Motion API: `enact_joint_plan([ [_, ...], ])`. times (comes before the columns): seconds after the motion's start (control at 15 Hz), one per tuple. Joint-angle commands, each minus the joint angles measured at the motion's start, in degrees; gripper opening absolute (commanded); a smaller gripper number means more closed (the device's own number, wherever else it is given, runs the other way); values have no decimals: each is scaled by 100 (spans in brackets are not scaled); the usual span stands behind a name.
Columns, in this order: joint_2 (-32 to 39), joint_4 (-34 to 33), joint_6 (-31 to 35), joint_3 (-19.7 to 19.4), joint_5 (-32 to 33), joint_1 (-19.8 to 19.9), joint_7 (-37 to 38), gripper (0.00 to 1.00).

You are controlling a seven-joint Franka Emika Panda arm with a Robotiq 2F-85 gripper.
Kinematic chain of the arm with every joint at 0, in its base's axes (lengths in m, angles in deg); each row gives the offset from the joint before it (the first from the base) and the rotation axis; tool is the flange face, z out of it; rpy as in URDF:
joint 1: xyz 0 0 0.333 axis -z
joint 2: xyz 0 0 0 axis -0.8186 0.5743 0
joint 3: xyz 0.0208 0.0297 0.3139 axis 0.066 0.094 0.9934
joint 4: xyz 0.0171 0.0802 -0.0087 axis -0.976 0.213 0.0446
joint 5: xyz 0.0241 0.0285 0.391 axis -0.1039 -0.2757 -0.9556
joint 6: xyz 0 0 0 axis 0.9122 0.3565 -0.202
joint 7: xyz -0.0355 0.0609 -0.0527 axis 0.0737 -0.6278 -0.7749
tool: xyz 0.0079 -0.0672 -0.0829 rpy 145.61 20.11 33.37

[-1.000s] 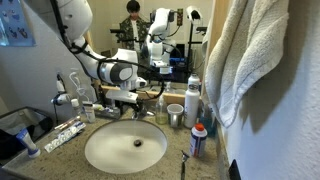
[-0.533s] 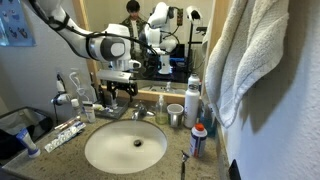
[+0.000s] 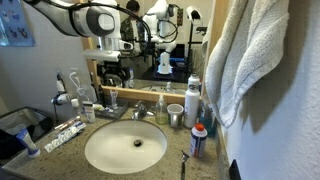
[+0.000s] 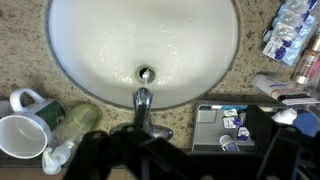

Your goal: Push the faucet handle upwards and then downwards

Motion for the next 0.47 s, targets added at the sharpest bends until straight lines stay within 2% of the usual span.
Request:
enact_joint_plan([
  [0.0,-160,-82,-308,-82,85,-107,148,100],
  [0.4,-157,-105,-332,-104,130,-129,176,100],
])
